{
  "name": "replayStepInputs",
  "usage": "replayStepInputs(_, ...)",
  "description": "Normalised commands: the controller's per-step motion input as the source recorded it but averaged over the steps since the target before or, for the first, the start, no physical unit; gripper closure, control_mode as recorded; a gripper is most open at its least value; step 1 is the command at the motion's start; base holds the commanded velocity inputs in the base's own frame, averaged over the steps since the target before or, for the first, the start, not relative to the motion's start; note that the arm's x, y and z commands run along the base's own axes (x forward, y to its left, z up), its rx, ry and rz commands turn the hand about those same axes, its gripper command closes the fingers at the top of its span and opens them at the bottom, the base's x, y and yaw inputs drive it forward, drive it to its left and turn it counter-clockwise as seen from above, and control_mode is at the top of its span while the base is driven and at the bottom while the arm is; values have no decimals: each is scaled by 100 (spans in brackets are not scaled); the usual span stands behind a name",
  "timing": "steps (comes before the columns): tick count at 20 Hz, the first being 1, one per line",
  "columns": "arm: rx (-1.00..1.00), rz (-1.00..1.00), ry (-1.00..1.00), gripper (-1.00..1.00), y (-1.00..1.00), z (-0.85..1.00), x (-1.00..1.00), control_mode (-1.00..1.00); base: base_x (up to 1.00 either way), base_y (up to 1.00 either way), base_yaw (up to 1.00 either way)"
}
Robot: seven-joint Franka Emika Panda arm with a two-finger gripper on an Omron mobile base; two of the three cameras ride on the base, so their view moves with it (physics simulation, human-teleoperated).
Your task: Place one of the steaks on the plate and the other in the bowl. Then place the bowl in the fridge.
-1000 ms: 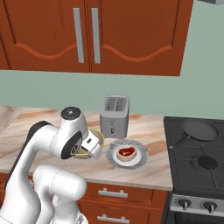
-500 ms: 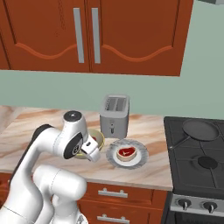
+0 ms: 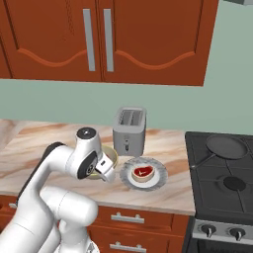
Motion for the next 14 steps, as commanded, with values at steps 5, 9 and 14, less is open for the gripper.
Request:
replayStepInputs(5,0,0,0,-100,0,-12,46,-100,0,0,0)
replayStepInputs(9,2,0,0,-100,0,-30,38,-100,0,0,0)
replayStepInputs(14,3,0,0,-100,0,-42,34,-100,0,0,0)
